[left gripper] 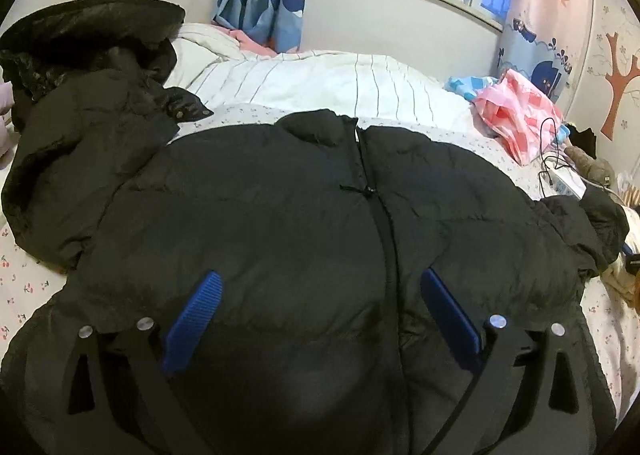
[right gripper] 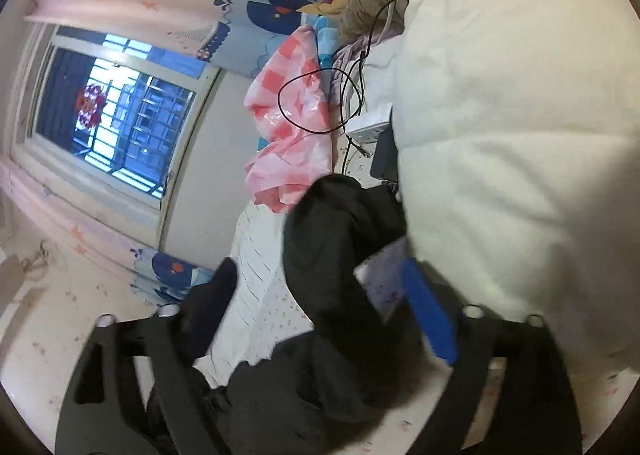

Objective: Fold large clothes

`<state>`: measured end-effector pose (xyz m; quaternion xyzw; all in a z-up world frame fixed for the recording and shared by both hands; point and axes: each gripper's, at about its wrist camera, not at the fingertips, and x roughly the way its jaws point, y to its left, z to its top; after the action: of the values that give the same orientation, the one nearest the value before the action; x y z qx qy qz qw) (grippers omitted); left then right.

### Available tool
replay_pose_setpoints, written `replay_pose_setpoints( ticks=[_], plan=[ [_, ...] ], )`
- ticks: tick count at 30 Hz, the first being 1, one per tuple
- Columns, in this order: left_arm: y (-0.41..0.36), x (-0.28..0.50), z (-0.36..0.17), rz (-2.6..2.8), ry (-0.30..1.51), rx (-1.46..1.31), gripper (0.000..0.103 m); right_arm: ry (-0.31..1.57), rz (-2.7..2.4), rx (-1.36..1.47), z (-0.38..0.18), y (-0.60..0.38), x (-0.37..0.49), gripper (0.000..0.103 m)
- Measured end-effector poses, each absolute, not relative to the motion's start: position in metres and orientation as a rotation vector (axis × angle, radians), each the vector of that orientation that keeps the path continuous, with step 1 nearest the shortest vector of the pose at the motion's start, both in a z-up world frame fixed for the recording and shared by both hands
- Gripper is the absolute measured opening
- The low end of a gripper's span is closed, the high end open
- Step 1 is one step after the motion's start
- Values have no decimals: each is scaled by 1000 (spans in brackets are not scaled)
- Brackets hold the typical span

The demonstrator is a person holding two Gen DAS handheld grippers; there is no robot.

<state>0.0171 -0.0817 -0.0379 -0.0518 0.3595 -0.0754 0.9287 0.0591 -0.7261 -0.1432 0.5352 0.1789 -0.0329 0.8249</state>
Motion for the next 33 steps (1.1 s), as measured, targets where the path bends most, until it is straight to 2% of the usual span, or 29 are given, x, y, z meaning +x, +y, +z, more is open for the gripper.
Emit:
replay_pose_setpoints(
  ticks=[7,8,9,10,11,12,16,17,20,22,25,29,33],
  plan=[
    [-76,18,-37,-153,739,-129,96,467,-96,1117,-144,-715,85,90],
    [-77,18,-37,-152,739,-126,96,464,-125,1138,-147,-718,86,83],
    [-77,18,-37,-150,739,-120,96,455,-152,1136,-147,-715,84,73],
    [-77,17,-37,-147,737,-116,96,451,-156,1111,-142,-717,88,26],
    [-77,16,-36,-143,731,-112,96,452,-119,1110,-140,-715,89,7],
    [-77,14,-35,-139,722,-105,95,433,-102,1103,-131,-714,89,7],
    [-79,10,-29,-128,691,-80,96,83,-2,854,-52,-677,48,6],
    [-79,9,-29,-128,689,-73,96,60,-17,822,-46,-674,41,6],
    [-82,7,-28,-112,688,-41,96,160,-145,816,-66,-683,40,6],
    [-84,4,-27,-93,680,-12,96,233,-240,940,-107,-702,37,6],
    [-84,2,-23,-77,675,11,96,229,-301,1052,-142,-714,22,6],
    [-83,-3,-19,-60,666,41,96,221,-295,1027,-138,-708,19,6],
    [-82,-6,-15,-60,664,63,96,182,-236,982,-107,-701,30,6]
  ],
)
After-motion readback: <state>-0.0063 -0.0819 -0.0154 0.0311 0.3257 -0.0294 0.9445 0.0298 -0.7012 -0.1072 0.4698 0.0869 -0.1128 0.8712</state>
